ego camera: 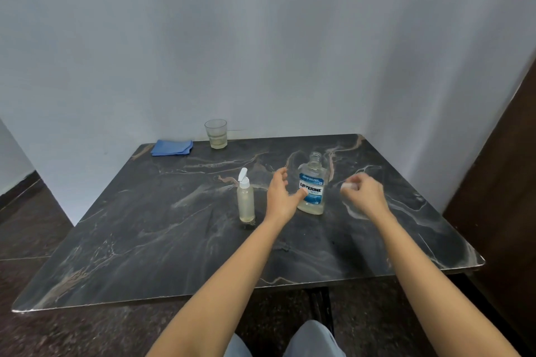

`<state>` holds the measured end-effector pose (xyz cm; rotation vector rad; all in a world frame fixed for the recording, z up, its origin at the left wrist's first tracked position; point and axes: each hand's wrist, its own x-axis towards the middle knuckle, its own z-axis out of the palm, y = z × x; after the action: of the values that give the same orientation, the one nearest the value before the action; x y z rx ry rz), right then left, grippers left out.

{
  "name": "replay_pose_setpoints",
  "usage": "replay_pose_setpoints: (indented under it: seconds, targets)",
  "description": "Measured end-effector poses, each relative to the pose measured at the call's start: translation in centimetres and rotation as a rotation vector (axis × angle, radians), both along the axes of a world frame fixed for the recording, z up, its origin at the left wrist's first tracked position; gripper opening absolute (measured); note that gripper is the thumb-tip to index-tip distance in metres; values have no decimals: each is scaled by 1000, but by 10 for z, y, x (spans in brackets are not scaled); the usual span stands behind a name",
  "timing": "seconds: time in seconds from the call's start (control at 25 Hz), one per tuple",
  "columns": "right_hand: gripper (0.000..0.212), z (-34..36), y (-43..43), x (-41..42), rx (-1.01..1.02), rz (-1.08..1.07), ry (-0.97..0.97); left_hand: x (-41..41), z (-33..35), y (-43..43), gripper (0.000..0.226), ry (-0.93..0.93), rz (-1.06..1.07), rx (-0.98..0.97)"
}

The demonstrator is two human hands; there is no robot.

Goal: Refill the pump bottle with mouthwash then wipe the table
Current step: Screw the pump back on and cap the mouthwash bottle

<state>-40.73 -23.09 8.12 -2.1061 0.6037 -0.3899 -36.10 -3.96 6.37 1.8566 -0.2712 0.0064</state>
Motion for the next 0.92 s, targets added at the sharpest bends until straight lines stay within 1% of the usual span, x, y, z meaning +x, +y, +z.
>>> replay_pose_setpoints:
  seconds: [0.08, 0.16, 0.24, 0.32, 0.4, 0.48, 0.56, 0.76, 0.92]
  targets:
    - [18, 28, 0, 6, 138, 26, -177, 10, 6, -2, 78, 30, -58, 9]
    - [24, 50, 5, 17, 291, 184, -284, 15, 9, -4, 82, 34, -109, 50]
    - [27, 62, 12, 28, 347, 325, -339, 17, 11, -7, 81, 37, -155, 72]
    - [19, 65, 21, 36, 328, 377, -389, 17, 12, -12, 72, 14, -157, 96]
    - [12, 63, 27, 39, 258, 398, -409, 16, 12, -16, 60, -20, -129, 116]
    - [11, 57, 29, 40, 214, 421, -408, 15, 10, -19, 50, -32, -116, 110]
    - [14, 51, 29, 38, 215, 434, -411, 14, 9, -19, 44, -15, -130, 84]
    - [18, 50, 22, 38, 262, 489, -406, 13, 12, -16, 43, 36, -176, 39]
    - [16, 51, 21, 39, 221, 542, -371, 13, 13, -15, 42, 41, -172, 43]
